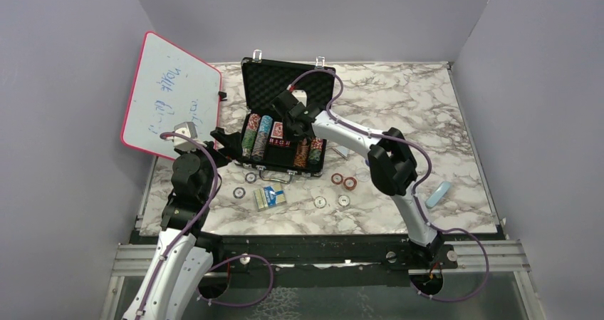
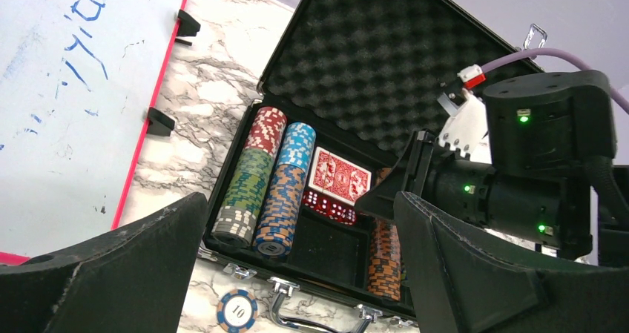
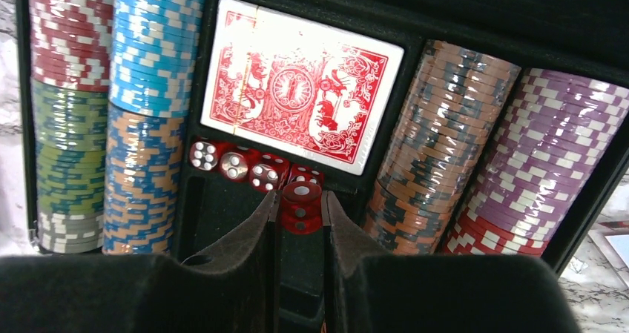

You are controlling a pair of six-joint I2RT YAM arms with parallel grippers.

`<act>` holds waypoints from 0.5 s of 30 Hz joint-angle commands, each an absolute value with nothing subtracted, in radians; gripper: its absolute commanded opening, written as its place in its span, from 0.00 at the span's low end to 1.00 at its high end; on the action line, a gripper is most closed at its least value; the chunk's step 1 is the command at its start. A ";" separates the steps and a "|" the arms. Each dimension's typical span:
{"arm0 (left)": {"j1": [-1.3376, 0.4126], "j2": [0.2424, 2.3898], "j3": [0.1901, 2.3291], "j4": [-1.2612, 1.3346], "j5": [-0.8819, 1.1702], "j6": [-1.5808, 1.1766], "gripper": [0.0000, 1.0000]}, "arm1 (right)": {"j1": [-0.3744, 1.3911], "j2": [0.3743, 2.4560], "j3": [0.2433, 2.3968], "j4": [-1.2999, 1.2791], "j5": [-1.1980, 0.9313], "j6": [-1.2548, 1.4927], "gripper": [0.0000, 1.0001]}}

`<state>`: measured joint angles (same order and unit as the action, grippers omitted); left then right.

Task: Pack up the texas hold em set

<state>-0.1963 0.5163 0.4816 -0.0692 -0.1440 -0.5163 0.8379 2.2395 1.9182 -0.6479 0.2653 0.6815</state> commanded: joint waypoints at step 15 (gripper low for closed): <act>-0.190 0.513 0.472 -0.052 -0.145 -0.523 0.99 | 0.851 2.311 1.966 -0.760 0.331 0.686 0.17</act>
